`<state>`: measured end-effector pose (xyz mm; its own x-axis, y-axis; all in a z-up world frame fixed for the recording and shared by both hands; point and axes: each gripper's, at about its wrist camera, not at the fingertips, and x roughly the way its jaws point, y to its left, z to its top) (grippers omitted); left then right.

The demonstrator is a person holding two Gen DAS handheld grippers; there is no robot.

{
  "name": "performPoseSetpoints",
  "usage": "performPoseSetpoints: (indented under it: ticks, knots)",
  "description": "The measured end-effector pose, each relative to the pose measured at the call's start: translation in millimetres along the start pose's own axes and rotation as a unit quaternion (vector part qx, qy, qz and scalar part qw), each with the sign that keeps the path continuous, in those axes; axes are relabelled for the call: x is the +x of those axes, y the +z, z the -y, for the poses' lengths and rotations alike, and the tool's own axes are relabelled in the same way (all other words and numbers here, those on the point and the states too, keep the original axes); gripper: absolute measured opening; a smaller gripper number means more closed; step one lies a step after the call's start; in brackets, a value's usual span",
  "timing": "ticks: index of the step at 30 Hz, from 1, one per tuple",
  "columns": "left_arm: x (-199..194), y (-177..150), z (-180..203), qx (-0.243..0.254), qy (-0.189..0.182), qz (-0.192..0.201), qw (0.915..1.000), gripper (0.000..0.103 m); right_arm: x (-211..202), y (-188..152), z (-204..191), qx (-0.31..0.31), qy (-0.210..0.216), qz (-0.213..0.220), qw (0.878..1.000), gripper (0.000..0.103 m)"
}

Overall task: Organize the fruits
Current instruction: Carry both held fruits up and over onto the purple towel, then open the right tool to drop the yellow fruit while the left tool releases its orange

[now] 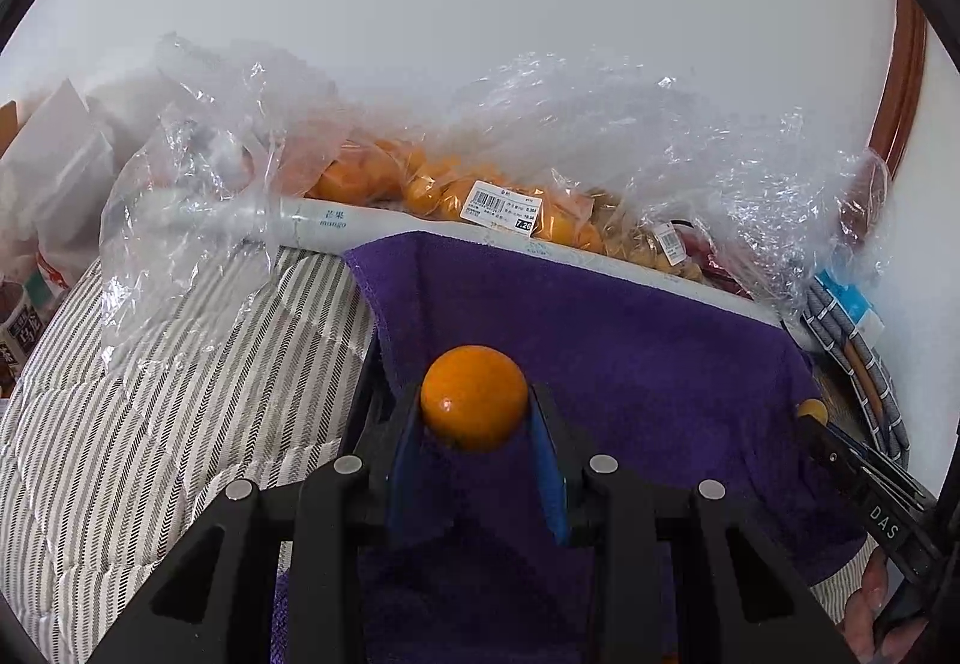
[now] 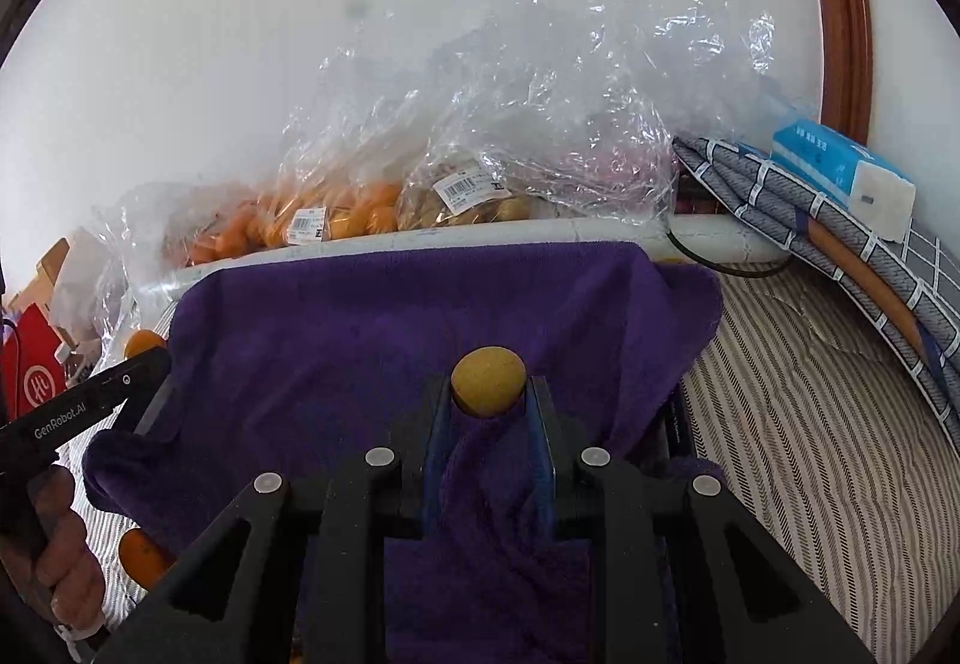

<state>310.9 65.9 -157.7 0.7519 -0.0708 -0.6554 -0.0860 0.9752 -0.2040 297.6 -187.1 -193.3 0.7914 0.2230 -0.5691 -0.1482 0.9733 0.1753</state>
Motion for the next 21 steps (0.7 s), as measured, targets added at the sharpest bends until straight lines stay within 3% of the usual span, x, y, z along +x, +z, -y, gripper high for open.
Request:
performPoseSetpoints:
  ticks: [21]
  knots:
    - [19,-3,3,0.008,0.010,-0.034,0.9993,0.033,11,-2,-4,-0.007,-0.006,-0.021,1.000,0.025]
